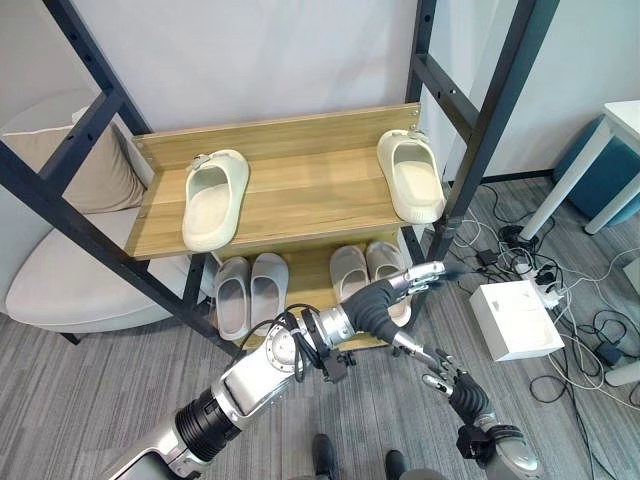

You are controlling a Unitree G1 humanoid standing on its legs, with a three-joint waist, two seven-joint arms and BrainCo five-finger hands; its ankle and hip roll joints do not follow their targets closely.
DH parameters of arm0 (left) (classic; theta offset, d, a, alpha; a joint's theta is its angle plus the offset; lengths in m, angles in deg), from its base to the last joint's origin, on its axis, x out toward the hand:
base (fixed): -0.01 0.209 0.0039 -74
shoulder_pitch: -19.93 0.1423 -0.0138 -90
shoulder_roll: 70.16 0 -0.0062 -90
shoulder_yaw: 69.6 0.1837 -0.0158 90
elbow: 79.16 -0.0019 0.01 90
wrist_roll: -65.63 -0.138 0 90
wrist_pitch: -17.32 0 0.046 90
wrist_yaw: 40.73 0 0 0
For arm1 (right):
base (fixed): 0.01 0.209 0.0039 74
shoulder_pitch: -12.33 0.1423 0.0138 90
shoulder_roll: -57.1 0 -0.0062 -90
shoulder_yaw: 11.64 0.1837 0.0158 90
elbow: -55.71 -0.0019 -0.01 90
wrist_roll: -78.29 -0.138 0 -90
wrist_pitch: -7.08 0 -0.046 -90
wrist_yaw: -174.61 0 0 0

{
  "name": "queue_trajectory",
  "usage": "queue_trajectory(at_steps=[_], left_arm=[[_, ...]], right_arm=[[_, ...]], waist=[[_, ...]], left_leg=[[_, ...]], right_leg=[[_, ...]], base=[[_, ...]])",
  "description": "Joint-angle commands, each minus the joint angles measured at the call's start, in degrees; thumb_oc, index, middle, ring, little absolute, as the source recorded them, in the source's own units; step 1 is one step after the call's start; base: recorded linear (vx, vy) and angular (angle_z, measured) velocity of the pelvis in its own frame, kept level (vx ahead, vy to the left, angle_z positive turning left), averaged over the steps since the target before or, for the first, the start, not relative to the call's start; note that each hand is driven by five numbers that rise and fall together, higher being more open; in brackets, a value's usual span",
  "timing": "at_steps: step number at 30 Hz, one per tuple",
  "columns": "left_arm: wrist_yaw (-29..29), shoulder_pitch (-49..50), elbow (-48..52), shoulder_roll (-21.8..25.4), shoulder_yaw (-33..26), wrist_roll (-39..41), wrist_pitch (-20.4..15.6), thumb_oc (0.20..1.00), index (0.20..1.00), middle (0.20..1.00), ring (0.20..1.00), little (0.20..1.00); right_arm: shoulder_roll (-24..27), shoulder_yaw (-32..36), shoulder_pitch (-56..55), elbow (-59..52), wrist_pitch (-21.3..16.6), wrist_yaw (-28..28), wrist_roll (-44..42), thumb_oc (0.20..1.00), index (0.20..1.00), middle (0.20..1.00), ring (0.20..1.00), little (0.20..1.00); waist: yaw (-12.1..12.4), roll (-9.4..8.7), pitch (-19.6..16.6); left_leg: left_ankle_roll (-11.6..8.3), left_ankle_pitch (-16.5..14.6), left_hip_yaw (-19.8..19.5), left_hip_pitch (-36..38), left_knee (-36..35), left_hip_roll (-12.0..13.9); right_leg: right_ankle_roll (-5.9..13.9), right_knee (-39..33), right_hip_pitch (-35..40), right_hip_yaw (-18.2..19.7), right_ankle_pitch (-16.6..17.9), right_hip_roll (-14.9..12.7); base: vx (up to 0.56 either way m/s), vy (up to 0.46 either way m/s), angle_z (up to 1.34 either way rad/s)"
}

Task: Arrange the slippers neatly on the shoe rack.

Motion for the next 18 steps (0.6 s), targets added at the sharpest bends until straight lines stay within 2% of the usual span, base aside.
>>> queue_trajectory(at_steps=[1,2,3,5,9,10,11,13,18], left_arm=[[8.15,-3.47,1.63,-1.41,-12.34,5.35,-7.83,1.0,1.0,1.0,1.0,1.0],[8.18,-3.45,1.67,-1.41,-12.36,5.32,-7.81,1.0,1.0,1.0,1.0,1.0],[12.63,-3.47,0.46,-2.08,-16.6,2.22,-9.96,1.0,1.0,1.0,1.0,1.0],[17.41,-3.63,-1.37,-2.64,-20.56,-1.62,-11.42,1.0,1.0,1.0,1.0,1.0],[29.47,-7.55,-5.86,3.87,-27.01,-23.05,-12.62,1.0,1.0,1.0,1.0,1.0],[29.67,-7.66,-5.97,3.85,-26.92,-23.24,-12.65,1.0,1.0,1.0,1.0,1.0],[35.97,-10.65,-8.26,7.84,-28.11,-34.02,-11.14,1.0,1.0,1.0,1.0,1.0],[39.81,-12.9,-11.21,12.56,-28.54,-44.8,-8.39,1.0,1.0,1.0,1.0,1.0],[46.32,-15.45,-17.18,20.92,-28.55,-60.81,-2.22,1.0,1.0,1.0,1.0,1.0]], right_arm=[[-2.75,0.03,1.38,-4.22,-3.49,0.09,-1.05,1.0,1.0,1.0,1.0,1.0],[-2.74,0.01,1.38,-4.22,-3.49,0.09,-1.06,1.0,1.0,1.0,1.0,1.0],[-3.28,-0.56,1.2,-4.22,-4.05,0.0,-1.34,1.0,1.0,1.0,1.0,1.0],[-3.25,-0.84,0.76,-4.02,-4.48,-0.07,-1.45,1.0,1.0,1.0,1.0,1.0],[-1.88,-0.75,0.02,-3.69,-6.17,-0.19,-1.4,1.0,1.0,1.0,1.0,1.0],[-1.9,-0.77,0.07,-3.67,-6.18,-0.19,-1.41,1.0,1.0,1.0,1.0,1.0],[-0.76,-0.82,-0.14,-3.6,-7.15,-0.38,-1.36,1.0,1.0,1.0,1.0,1.0],[0.08,-1.18,-0.22,-3.43,-7.95,-0.44,-1.47,1.0,1.0,1.0,1.0,1.0],[2.02,-1.98,0.0,-4.29,-8.97,0.12,-2.67,1.0,1.0,1.0,1.0,1.0]], waist=[[2.04,-2.54,0.93],[2.01,-2.54,0.95],[2.47,-2.82,1.03],[2.7,-2.91,1.16],[2.74,-2.34,1.31],[2.72,-2.35,1.38],[2.52,-1.97,1.42],[2.39,-1.55,1.41],[2.0,-1.02,1.53]], left_leg=[[-3.84,-9.47,-0.21,6.68,-0.39,4.47],[-3.85,-9.47,-0.21,6.7,-0.39,4.48],[-3.93,-9.37,-0.29,6.79,-0.39,4.58],[-4.02,-9.37,-0.35,6.95,-0.39,4.63],[-4.28,-9.49,-0.33,7.27,-0.39,4.78],[-4.29,-9.51,-0.34,7.31,-0.39,4.79],[-4.44,-9.58,-0.17,7.45,-0.39,4.9],[-4.57,-9.67,-0.16,7.52,-0.39,4.87],[-4.72,-10.0,0.11,7.7,-0.39,4.89]], right_leg=[[5.92,-0.59,-2.8,-2.62,1.08,-5.1],[5.92,-0.59,-2.78,-2.63,1.07,-5.09],[5.75,-0.59,-2.5,-2.8,0.9,-5.0],[5.67,-0.59,-2.27,-3.0,0.77,-4.95],[5.83,-0.59,-2.01,-3.23,0.62,-4.93],[5.82,-0.59,-1.96,-3.24,0.6,-4.92],[6.0,-0.59,-2.09,-3.31,0.73,-4.98],[6.11,-0.59,-2.1,-3.36,0.76,-5.0],[6.38,-0.59,-2.11,-3.34,0.74,-5.12]], base=[[0.0,-0.062,0.02],[0.02,-0.085,0.03],[0.02,-0.049,0.06],[0.04,-0.048,0.03],[0.03,-0.016,0.02],[0.03,-0.005,0.03],[0.03,0.0,0.06],[0.04,0.006,0.08],[0.04,0.01,0.01]])
